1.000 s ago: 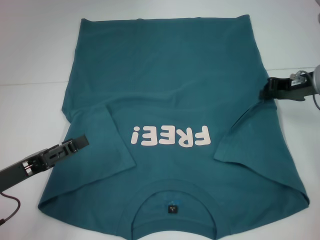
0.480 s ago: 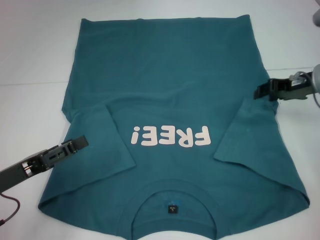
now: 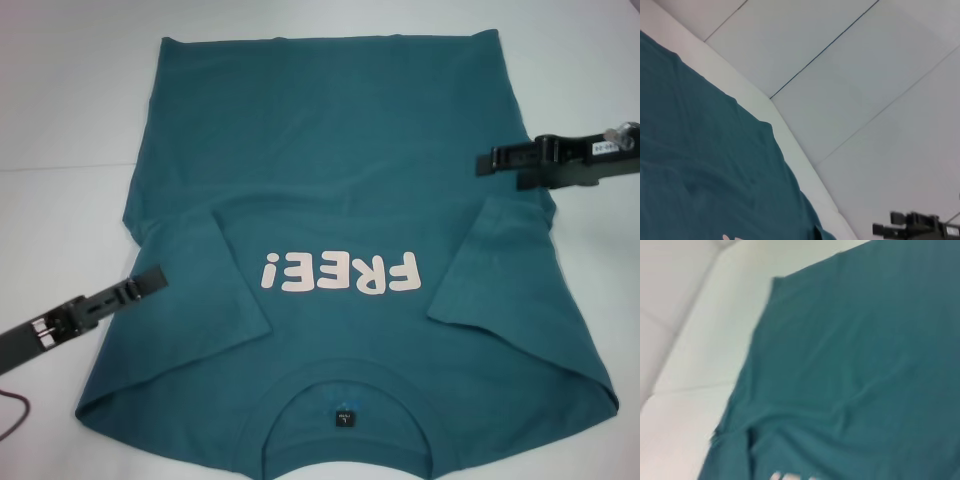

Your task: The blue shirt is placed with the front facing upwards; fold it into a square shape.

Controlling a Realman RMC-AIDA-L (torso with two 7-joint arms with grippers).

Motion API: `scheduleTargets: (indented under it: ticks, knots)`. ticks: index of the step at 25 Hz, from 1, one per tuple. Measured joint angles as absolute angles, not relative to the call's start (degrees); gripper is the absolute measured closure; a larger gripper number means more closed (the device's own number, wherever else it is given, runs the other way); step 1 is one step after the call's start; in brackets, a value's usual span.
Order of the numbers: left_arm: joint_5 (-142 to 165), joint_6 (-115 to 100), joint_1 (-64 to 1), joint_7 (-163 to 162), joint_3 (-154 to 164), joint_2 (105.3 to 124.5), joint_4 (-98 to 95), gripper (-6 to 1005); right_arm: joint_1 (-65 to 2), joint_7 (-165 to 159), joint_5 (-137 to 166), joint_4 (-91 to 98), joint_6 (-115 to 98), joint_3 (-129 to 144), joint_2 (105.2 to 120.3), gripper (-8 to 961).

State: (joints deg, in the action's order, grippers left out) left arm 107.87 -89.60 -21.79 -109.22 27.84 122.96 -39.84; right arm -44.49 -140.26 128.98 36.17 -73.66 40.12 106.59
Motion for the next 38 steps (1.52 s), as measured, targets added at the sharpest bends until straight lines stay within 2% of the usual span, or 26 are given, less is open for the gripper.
scheduleTargets:
  ticks: [3,6,14,19,28,38]
  knots:
    - [108.0,-91.3,-21.8,-111.8,26.7,122.36,-40.5,234,-43.1,-140.0,128.1,37.0,-79.4,40.0,106.42,130]
    - [108.1,-93.6,-21.8,-114.9,25.1,121.87,-41.1,234,-41.6,-136.9,127.8,37.4,-83.9,39.9,107.15,9]
    - [108.5,-95.6,-21.1,-119.5,24.3,121.22,-41.9,234,-35.4,-125.6,122.7,41.4,-88.3,39.3,111.26,8]
    - [110.2,-95.6,-21.1,-121.2,24.3,121.15,-41.9,233,-31.4,-121.9,116.8,42.3,-88.3,38.7,112.43,8]
    - [116.6,-95.6,-21.7,-133.7,24.3,119.83,-44.1,234,-29.6,-122.8,114.8,41.9,-88.3,35.0,112.24,9]
    - [123.7,-96.3,-23.6,-140.2,24.2,118.71,-45.0,233,-30.9,-128.7,115.2,42.1,-87.7,35.3,109.99,8]
